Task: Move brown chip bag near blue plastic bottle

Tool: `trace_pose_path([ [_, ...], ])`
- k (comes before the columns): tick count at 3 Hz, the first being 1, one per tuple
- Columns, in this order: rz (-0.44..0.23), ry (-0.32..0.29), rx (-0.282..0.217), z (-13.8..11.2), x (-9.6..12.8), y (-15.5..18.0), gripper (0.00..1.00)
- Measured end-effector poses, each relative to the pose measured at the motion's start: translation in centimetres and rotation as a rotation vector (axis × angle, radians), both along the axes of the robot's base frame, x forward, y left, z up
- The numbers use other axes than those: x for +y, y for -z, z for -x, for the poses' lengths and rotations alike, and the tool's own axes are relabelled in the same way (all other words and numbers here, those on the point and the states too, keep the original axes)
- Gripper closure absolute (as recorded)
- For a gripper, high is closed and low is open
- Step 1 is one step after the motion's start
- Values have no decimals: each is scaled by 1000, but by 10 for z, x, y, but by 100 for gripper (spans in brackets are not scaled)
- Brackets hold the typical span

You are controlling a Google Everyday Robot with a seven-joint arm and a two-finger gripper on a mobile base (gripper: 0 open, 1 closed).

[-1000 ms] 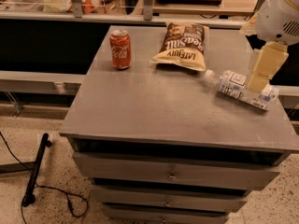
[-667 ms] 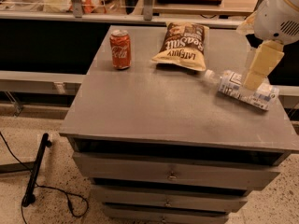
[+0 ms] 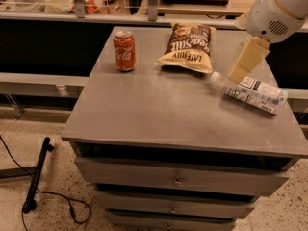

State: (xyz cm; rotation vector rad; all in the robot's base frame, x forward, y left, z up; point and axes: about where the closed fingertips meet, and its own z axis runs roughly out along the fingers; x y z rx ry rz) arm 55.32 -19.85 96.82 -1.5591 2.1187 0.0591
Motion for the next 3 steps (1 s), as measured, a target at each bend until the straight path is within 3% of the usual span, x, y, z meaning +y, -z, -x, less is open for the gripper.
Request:
trace_pose_path([
  [1, 0, 85, -74, -32, 3, -16, 0],
  [2, 10, 223, -103, -75, -11, -27, 0],
  [3, 40, 309, -102, -118, -27, -50, 0],
])
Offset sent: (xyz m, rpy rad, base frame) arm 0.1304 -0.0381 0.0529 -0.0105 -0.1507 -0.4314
